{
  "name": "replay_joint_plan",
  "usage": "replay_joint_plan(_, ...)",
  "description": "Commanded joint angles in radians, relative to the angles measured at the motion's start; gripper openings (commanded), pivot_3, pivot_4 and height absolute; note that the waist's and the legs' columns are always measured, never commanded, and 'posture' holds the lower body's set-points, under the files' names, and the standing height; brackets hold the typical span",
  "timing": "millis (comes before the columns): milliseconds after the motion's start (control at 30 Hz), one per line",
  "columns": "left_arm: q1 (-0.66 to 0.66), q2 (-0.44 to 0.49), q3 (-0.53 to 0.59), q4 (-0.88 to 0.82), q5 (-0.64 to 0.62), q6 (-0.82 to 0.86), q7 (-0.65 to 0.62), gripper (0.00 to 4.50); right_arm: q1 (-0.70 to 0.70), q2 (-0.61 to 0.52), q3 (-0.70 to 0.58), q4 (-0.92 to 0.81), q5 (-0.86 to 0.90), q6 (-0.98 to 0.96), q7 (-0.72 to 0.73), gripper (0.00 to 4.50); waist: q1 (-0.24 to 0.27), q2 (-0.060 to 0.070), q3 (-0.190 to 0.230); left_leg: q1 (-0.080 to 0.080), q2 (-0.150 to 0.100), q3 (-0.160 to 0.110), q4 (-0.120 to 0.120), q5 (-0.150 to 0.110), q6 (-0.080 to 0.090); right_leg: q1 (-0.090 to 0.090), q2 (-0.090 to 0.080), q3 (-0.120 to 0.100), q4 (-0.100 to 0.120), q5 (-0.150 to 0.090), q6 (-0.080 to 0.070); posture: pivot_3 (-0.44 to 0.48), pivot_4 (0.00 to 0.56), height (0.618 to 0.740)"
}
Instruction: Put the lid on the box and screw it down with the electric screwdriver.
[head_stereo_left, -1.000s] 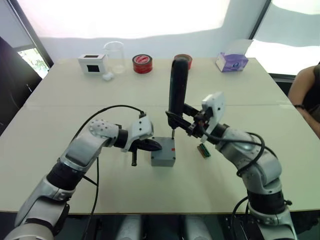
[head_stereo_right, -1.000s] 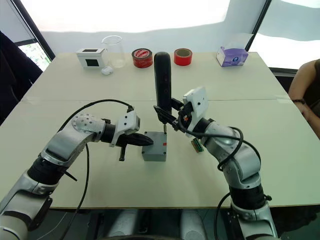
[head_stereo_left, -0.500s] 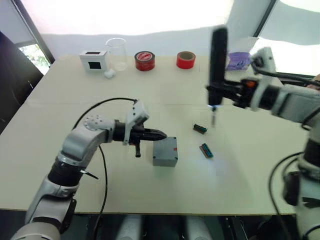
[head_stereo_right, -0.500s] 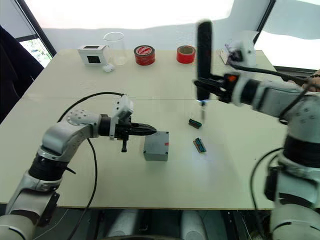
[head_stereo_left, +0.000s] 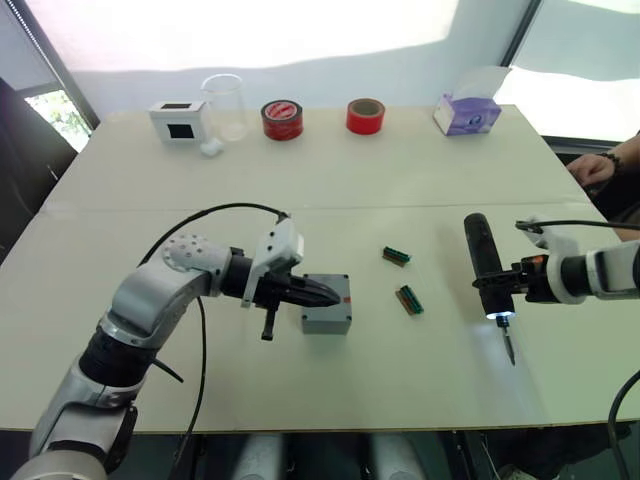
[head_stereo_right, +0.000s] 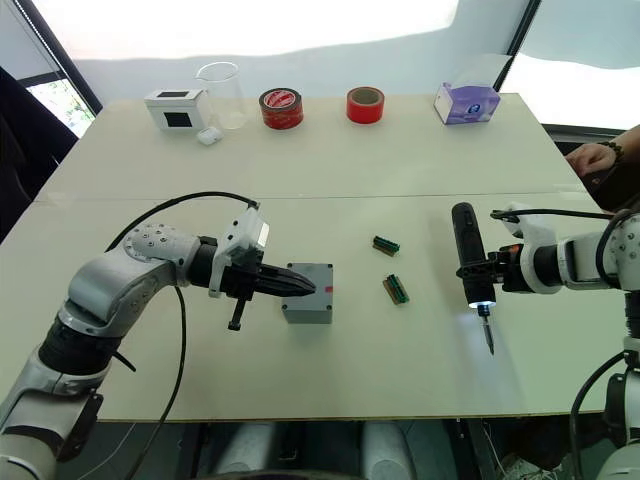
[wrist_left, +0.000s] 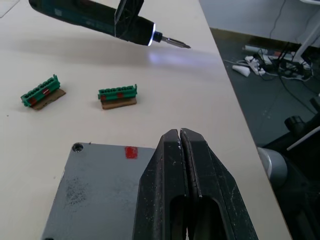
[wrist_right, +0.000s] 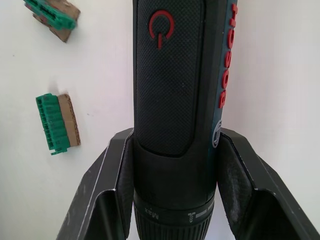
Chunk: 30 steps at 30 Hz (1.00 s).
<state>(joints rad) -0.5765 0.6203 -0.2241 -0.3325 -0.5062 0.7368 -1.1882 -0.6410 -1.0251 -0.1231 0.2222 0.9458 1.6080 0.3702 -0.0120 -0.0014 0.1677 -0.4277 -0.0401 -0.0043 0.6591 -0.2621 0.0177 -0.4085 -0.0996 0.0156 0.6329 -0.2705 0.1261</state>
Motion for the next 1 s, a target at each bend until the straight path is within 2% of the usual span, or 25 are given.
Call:
replay_joint_plan(33,-0.002,-0.001,0.016,-0.04,-0.022,-0.001,0.021,0.0,-0.041,0.016,-0.02,0.035,-0.021,0.006,-0.013,1.78,0.001,0.0,0.0,0.0,0.0,0.0,0.0,0.0,0.0,0.0,0.0,0.0,0.0,0.0,0.0,0.0,0.15,0.74)
replay_joint_plan(433,-0.008,0.003,0.018,-0.014,-0.006,-0.024,0.069,0.0,-0.036,0.061,-0.007,0.069,-0.121,0.006,0.0,1.78,0.002,0.0,0.0,0.0,0.0,-0.001,0.002,-0.001,0.001,0.002,0.001,0.0,0.0,0.001,0.001,0.0,0.15,0.74)
replay_joint_plan(500,-0.012,0.009,0.022,-0.006,-0.009,-0.024,0.068,0.0,-0.029,0.065,-0.002,0.05,-0.136,0.006,0.009,2.73,0.001,0.0,0.0,0.0,0.0,-0.001,0.003,-0.001,0.001,0.002,0.001,0.0,0.0,0.001,0.001,0.0,0.15,0.74)
replay_joint_plan(533,-0.015,0.012,0.025,-0.001,-0.008,-0.025,0.068,0.0,-0.023,0.065,0.003,0.036,-0.138,0.006,0.018,2.94,0.002,0.0,0.0,0.0,0.0,-0.001,0.003,-0.001,0.001,0.002,0.001,0.0,0.0,0.001,0.001,0.0,0.15,0.74)
replay_joint_plan(667,-0.033,0.009,0.046,0.032,-0.004,-0.029,0.089,0.0,-0.008,0.072,0.001,-0.001,-0.162,0.002,0.039,4.36,0.003,0.0,0.0,0.0,0.0,-0.001,0.004,-0.001,0.001,0.003,0.001,0.0,0.0,0.001,0.002,0.0,0.15,0.74)
replay_joint_plan(867,-0.043,0.02,0.128,0.067,-0.051,0.012,0.119,0.0,0.039,0.048,0.015,-0.1,-0.215,-0.085,0.081,4.44,0.002,0.0,0.0,0.0,0.0,-0.001,0.004,-0.001,0.002,0.004,0.001,0.0,0.0,0.001,0.002,0.0,0.15,0.74)
replay_joint_plan(1000,-0.004,0.087,0.239,0.077,-0.111,0.086,0.129,0.0,0.056,0.009,-0.03,-0.21,-0.222,-0.226,0.173,4.44,0.0,0.0,0.0,0.0,0.0,-0.001,0.005,-0.001,0.002,0.003,0.001,0.0,0.0,0.001,0.002,0.0,0.15,0.74)
